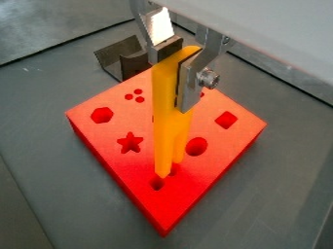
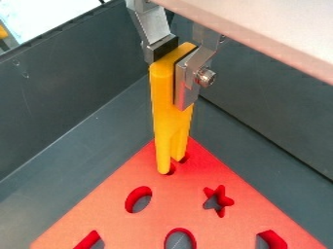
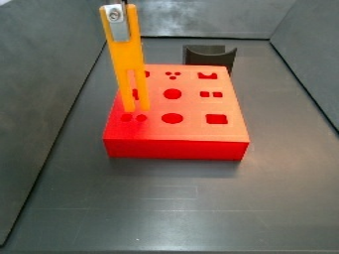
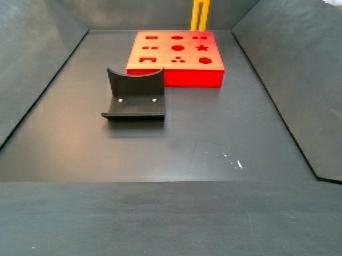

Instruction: Insert the square-circle object.

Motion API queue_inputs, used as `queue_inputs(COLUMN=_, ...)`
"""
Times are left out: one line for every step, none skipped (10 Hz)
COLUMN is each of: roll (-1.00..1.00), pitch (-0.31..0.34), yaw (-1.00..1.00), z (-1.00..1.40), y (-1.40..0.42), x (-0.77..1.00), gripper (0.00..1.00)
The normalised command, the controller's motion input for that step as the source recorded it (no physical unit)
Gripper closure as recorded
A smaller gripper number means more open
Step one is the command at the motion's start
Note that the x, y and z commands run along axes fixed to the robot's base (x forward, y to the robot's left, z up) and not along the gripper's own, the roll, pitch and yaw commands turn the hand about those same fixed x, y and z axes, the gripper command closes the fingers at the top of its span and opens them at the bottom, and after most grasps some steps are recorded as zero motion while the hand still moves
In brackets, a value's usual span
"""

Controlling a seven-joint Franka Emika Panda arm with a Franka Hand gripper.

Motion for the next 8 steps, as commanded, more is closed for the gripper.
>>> queue_inputs(roll=0.00, pitch=-0.003, yaw=0.00, z=-0.21, y=0.00, x=0.00, gripper=1.00)
queue_inputs(roll=0.00, pitch=0.000, yaw=0.00, z=-0.27, y=0.00, x=-0.01, gripper=1.00)
queue_inputs(roll=-0.02, pitch=0.000, yaw=0.00, z=-0.26, y=0.00, x=-0.09, gripper=1.00)
queue_inputs(roll=-0.02, pitch=-0.010, yaw=0.00, z=-0.24, y=0.00, x=-0.04, gripper=1.00)
queue_inputs(roll=-0.01, pitch=-0.016, yaw=0.00, z=-0.22, y=0.00, x=0.00, gripper=1.00)
queue_inputs(roll=0.00, pitch=-0.010, yaw=0.00, z=-0.23, y=0.00, x=0.00, gripper=1.00)
queue_inputs(roll=0.00, pitch=-0.006, yaw=0.00, z=-0.17, y=0.00, x=0.00, gripper=1.00)
queue_inputs(roll=0.00, pitch=-0.007, yaw=0.00, z=-0.16, y=0.00, x=0.00, gripper=1.00)
